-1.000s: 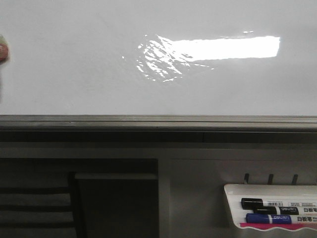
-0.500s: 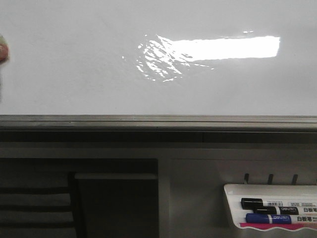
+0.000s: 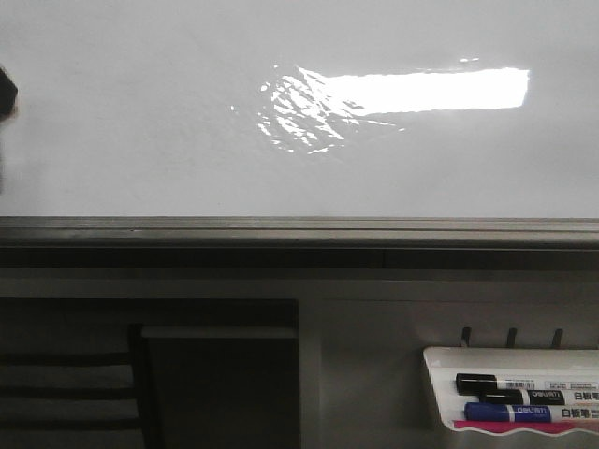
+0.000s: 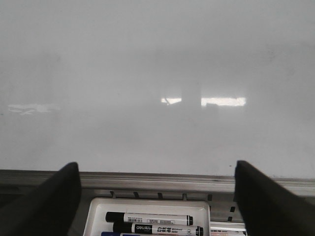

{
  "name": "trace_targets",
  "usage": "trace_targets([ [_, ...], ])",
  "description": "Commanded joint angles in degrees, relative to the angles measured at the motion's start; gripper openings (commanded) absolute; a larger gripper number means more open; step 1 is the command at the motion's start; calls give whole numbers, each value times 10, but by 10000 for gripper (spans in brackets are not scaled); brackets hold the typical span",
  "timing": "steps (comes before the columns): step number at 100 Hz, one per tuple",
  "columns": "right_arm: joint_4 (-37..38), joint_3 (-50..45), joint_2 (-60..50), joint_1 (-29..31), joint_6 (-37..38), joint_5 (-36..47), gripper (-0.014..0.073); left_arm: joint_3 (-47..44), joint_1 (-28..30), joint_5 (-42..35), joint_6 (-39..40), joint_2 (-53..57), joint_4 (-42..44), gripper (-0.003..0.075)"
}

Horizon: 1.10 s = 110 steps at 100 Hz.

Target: Write number 7 on whiteboard

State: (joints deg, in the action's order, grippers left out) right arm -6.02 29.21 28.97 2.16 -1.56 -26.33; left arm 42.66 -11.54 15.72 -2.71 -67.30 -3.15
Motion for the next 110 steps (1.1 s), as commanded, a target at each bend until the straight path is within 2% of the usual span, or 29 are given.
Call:
trace_targets([
  [1,-3,20,6,3,1,44,565,29,-4,-53,1,-17,-4,619],
  [31,-3,20,6,3,1,44,565,58,7,-66,5,-77,-9,597],
  [38,-3,20,6,3,1,44,565,58,8,-66,5,-81,-9,536],
  [56,-3,20,6,3,1,44,565,58,8,-67,5,-82,-9,320],
  [69,-3,20,6,3,1,44,565,58,8,-67,5,-82,-9,211],
  [86,-3,20,6,3,1,45,565,58,8,-67,5,-82,-9,95],
  [110,-3,20,6,3,1,43,565,60,8,-56,-2,-79,-9,-4],
])
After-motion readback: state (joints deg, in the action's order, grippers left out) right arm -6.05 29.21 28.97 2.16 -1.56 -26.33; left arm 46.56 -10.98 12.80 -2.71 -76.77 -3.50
